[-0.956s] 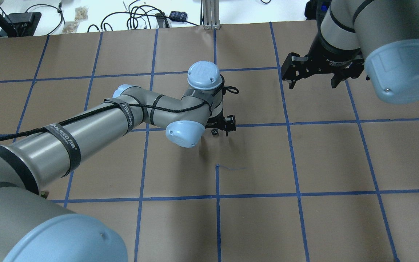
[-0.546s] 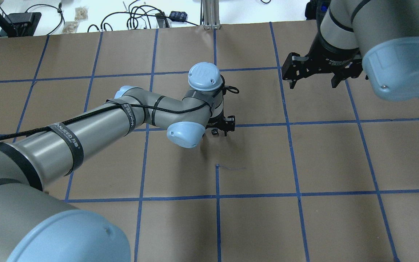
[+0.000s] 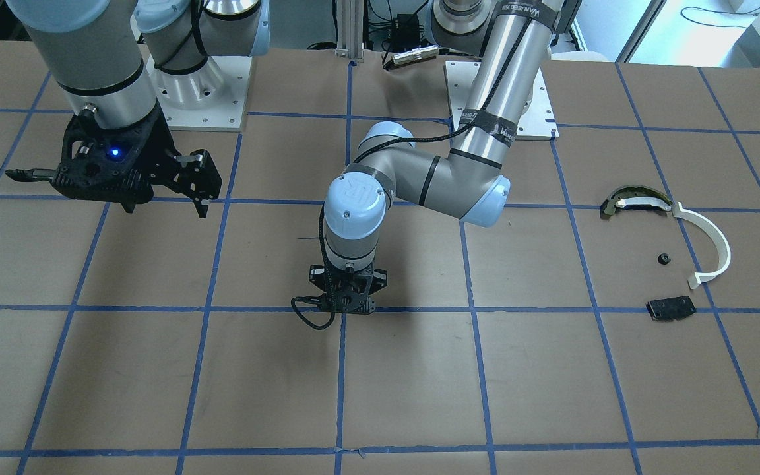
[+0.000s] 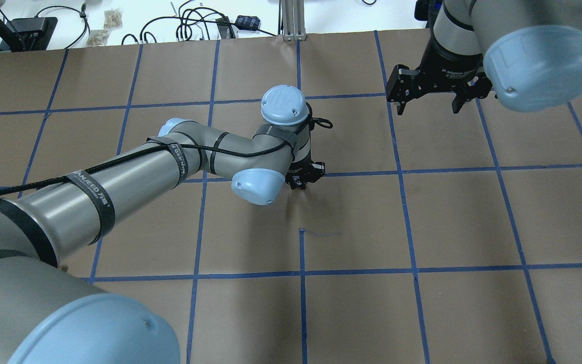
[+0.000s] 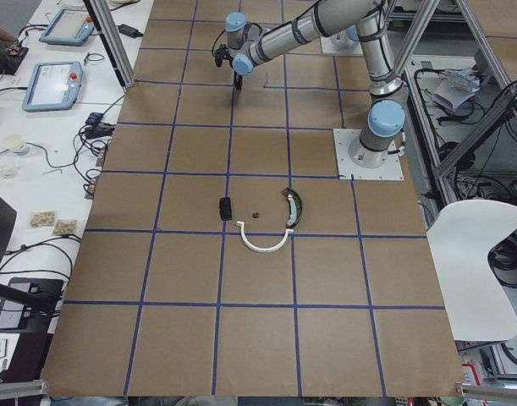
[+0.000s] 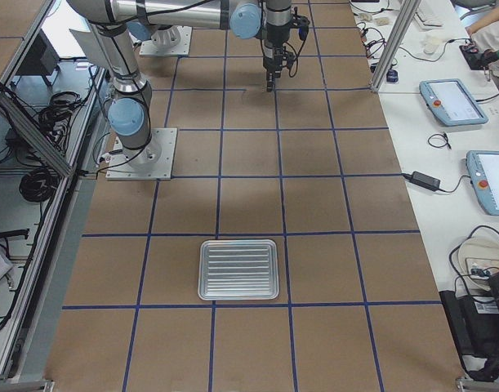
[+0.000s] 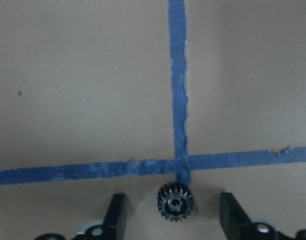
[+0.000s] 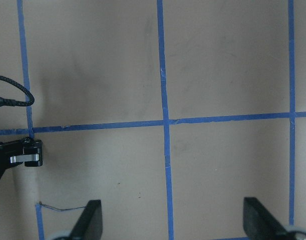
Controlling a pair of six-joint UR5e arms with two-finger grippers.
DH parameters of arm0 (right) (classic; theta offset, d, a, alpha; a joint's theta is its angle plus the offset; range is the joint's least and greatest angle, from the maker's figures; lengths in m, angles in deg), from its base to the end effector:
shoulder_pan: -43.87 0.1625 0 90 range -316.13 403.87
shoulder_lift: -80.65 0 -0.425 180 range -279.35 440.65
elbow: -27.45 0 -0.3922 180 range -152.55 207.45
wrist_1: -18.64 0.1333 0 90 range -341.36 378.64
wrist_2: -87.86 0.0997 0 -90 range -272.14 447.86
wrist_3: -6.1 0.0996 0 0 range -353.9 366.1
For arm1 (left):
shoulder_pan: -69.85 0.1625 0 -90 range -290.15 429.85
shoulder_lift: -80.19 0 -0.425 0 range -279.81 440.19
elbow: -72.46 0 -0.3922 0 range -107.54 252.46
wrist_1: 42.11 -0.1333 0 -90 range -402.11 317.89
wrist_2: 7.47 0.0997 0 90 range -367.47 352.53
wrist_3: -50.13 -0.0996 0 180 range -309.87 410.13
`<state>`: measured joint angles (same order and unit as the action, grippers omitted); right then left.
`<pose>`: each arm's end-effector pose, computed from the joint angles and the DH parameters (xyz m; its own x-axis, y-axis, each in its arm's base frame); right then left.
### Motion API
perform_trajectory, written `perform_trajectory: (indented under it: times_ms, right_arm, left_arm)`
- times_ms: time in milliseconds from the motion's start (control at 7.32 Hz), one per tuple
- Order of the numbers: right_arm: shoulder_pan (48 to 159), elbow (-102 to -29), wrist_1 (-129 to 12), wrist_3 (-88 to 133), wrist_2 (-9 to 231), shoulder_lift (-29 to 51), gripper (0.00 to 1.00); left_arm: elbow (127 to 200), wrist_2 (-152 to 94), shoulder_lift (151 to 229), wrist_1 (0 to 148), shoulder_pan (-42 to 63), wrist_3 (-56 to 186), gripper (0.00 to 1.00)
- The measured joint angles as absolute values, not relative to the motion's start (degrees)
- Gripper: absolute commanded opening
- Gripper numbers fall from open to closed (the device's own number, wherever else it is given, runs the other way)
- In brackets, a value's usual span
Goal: Place bearing gear from tray to pile
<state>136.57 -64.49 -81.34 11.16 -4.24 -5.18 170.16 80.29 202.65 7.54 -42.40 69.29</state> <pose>0.1543 -0.5204 0.4521 -0.9986 0.0435 0.0305 0.0412 0.9967 -0.0705 -0.3647 -0.5292 0.1690 -0.9978 0.0537 0.0380 0.0542 0.9985 0.0097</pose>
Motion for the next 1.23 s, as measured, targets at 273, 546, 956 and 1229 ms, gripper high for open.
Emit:
perform_trajectory:
  times_ms: [273, 546, 956, 1229]
  right_arm:
    - [136.6, -64.04, -81.34, 10.93, -4.18, -4.61, 1.0]
    - [136.6, -64.42, -81.45, 10.75, -4.13, -4.47, 1.0]
    - [136.6, -64.67, -81.48, 10.61, -4.09, -4.43, 1.0]
    - [136.6, -64.71, -81.54, 10.64, -4.04, -4.43, 1.0]
  left_arm:
    - [169.73, 80.44, 201.94, 7.77, -42.07, 68.75, 0.0]
    - [169.0, 80.59, 199.7, 10.94, -37.64, 65.75, 0.0]
    - [167.47, 81.89, 193.87, 23.83, -21.73, 44.99, 0.0]
    - [167.7, 85.65, 191.64, 28.76, -10.84, 30.67, 0.0]
